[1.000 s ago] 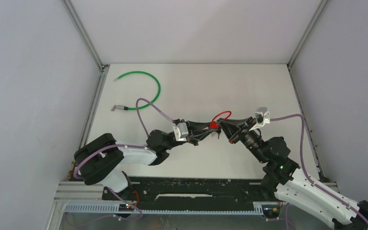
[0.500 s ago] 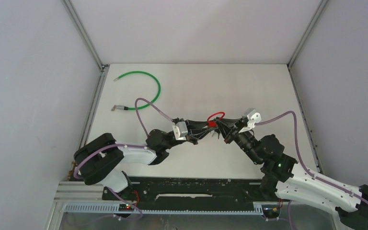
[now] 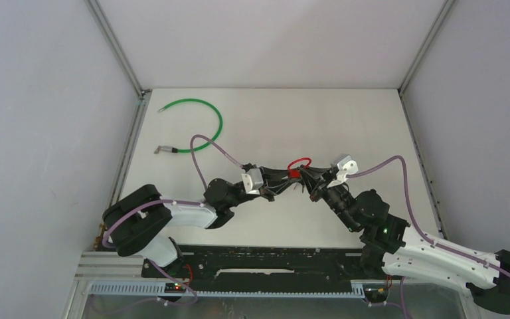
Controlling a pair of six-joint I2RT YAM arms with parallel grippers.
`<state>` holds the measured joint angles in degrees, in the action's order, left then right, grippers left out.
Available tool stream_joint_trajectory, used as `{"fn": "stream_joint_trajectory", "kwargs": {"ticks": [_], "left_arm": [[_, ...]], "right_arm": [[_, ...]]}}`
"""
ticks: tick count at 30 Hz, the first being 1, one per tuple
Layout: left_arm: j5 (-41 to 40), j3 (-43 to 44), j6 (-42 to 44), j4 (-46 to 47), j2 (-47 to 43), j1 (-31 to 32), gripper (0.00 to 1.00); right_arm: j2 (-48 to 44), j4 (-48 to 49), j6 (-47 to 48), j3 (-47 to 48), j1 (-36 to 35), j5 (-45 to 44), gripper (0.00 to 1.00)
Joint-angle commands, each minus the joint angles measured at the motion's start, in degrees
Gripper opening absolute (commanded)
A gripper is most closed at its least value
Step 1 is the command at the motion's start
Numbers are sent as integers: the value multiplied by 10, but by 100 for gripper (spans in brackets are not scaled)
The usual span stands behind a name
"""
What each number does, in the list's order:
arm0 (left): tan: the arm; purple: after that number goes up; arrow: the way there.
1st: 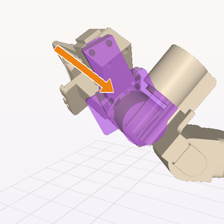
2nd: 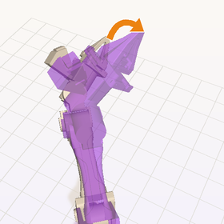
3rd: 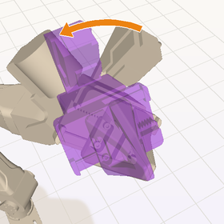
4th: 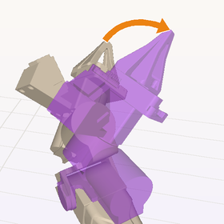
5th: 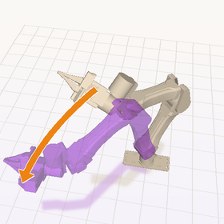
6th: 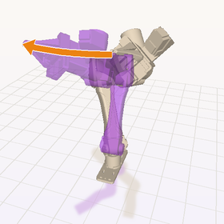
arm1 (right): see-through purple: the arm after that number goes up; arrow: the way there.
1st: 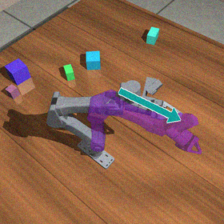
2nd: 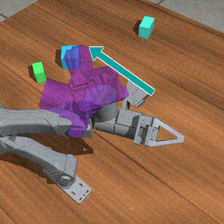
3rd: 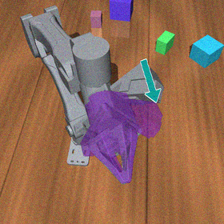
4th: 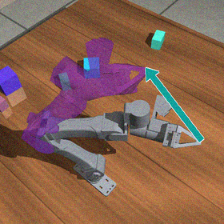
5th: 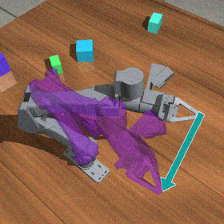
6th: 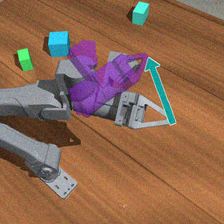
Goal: Lock with the key
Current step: Lock the lock.
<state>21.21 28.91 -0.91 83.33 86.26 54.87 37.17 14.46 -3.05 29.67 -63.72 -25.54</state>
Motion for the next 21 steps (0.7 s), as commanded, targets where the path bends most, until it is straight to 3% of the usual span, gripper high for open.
{"fn": "stream_joint_trajectory", "kwargs": {"ticks": [1,21], "left_arm": [[-1,30,13,74,-10,5,0],[-12,27,13,71,-13,5,0]], "right_arm": [[13,-52,-8,-24,-24,17,0],[29,-15,-12,-94,-87,0,0]]}}
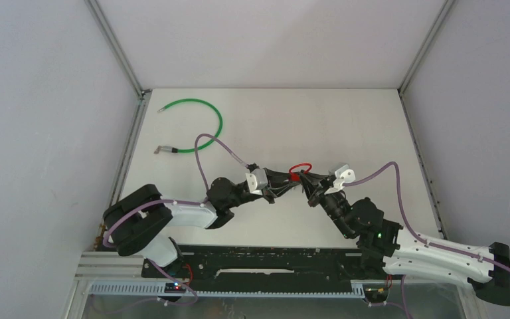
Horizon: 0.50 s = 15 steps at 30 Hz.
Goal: Lock with the key
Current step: Lock the lock.
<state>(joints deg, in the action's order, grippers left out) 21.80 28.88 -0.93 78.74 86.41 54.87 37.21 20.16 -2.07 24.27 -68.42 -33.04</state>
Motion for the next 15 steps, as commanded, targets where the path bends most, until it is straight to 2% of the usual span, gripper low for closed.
{"fn": "stream_joint_trajectory", "kwargs": {"ticks": [1,7,15], "left_arm": [[-18,27,13,118,-16,5,0],[-21,25,14,124,-15,5,0],[-23,26,14,124,-14,5,0]], "right_arm": [[25,-64,-22,-48,-45,72,0],[-20,5,-44,-116,-73,38,0],[-39,37,-56,-154,-88,19,0]]}}
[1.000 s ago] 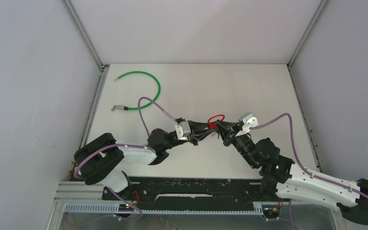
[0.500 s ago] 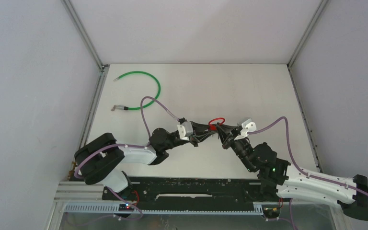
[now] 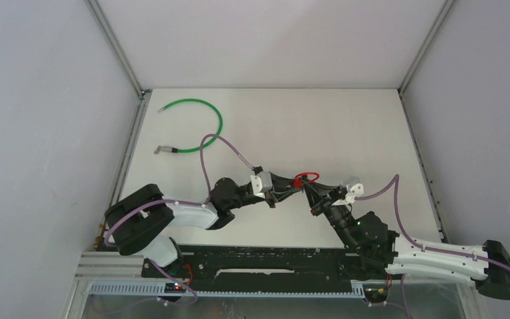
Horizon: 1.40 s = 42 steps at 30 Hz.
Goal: Lock with the key
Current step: Lock the lock.
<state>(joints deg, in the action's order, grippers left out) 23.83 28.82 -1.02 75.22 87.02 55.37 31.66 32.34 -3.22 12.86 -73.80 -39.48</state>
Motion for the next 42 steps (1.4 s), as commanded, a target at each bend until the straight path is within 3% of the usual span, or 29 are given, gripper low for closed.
{"fn": "stream_joint_trajectory", "kwargs": {"ticks": [1,9,14,21,31,42], "left_arm": [[-43,26,14,159,-20,0,0],[-39,27,14,159,-19,0,0],[-23,44,14,125,-18,1,0],[-9,65,22,79,-19,7,0],[-2,83,33,30,-21,11,0],[-4,100,37,-12,-23,13,0]], "right_arm": [[16,-79,-45,-42,-35,83,0],[-21,-56,-43,-51,-38,93,0],[-51,-97,-6,4,-37,72,0],[-22,-126,65,87,-11,85,0],[13,-194,46,167,54,158,0],[-18,-224,59,206,55,176,0]]}}
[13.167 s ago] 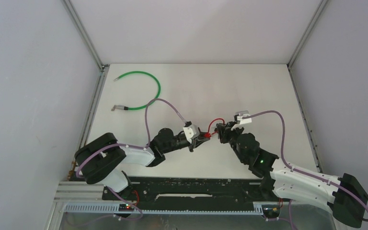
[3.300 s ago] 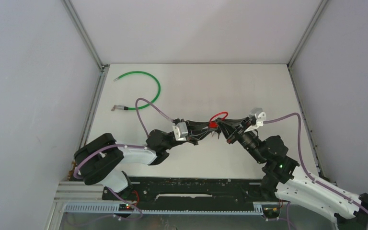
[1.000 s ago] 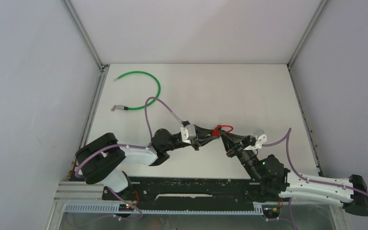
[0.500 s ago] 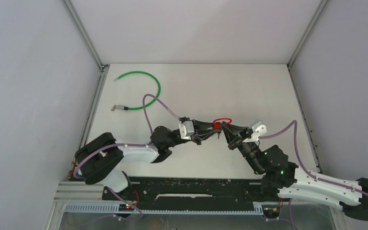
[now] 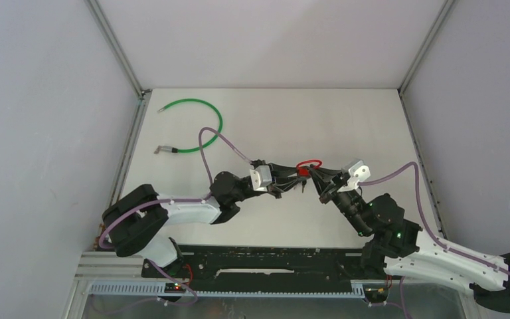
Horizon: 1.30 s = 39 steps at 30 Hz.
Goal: Lock with the key
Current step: Lock the lock.
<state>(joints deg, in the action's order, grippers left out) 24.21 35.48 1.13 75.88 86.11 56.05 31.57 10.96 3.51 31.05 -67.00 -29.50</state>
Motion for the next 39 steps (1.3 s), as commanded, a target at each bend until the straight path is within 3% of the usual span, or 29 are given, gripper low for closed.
{"fn": "stream_joint_trajectory", "kwargs": {"ticks": [1,10,17,25,39], "left_arm": [[-8,37,17,-27,-14,6,0],[-14,70,35,-107,-14,14,0],[-18,60,35,-90,-16,16,0],[-13,57,31,-77,-15,16,0],[-11,54,31,-71,-15,16,0]], "right_arm": [[-26,-9,-7,24,-14,76,0],[-58,-48,14,61,-16,71,0],[-53,-91,11,51,-16,48,0],[-47,-44,-4,-8,12,39,0],[-36,-8,-12,-21,73,58,0]]}}
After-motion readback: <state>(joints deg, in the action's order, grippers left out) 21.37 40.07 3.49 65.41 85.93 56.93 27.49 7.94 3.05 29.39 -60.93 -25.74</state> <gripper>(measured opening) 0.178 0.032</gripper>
